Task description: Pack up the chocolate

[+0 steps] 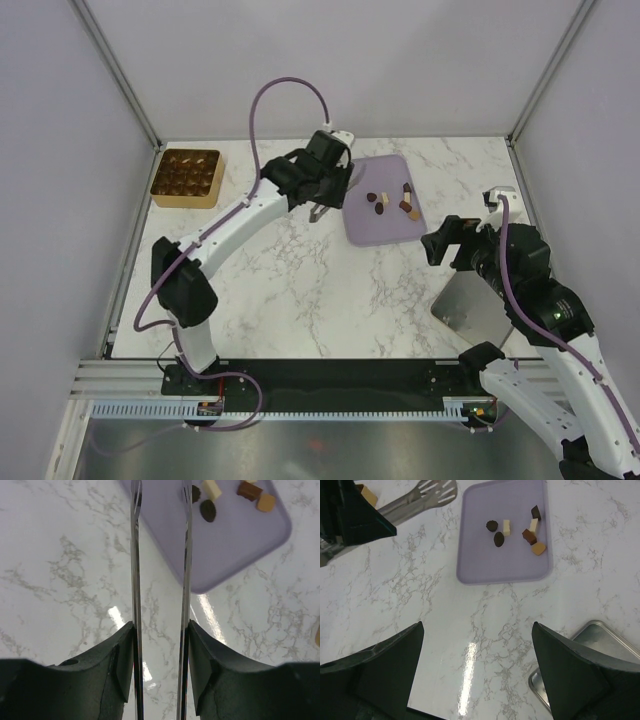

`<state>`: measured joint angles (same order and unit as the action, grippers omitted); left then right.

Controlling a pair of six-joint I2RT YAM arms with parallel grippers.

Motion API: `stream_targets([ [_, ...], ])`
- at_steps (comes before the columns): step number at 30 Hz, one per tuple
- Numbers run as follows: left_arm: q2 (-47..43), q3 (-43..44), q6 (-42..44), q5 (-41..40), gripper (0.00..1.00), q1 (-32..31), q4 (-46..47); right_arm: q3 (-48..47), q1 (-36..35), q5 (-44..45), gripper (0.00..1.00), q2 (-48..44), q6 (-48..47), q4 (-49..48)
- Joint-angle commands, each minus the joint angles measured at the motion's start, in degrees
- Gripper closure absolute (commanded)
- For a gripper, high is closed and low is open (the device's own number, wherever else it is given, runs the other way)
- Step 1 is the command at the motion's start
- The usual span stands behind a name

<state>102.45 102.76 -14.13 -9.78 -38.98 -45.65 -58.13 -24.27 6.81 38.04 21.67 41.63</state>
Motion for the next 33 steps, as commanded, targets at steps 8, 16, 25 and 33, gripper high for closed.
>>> stream_targets([
  [8, 13.7, 9.0, -1.5, -2.2, 0.49, -8.5, 3.4, -2.9, -0.1, 1.9, 0.02, -0.4, -0.9, 0.4],
  [16, 18.7, 9.7, -2.4, -3.9, 0.49, -10.0, 3.8, -2.6, -0.1, 2.5, 0.02, -0.5, -1.8, 0.3],
  [25, 21.0, 9.9, -2.8, -2.9, 0.50, -10.1, 4.0, -1.8, -0.2, 3.3, 0.02, -1.0, -2.2, 0.2],
  [33, 21.7, 10.1, -2.6, -2.2, 0.56, -10.1, 3.8, -1.5, -0.2, 3.5, 0.02, -1.1, -2.2, 0.1],
])
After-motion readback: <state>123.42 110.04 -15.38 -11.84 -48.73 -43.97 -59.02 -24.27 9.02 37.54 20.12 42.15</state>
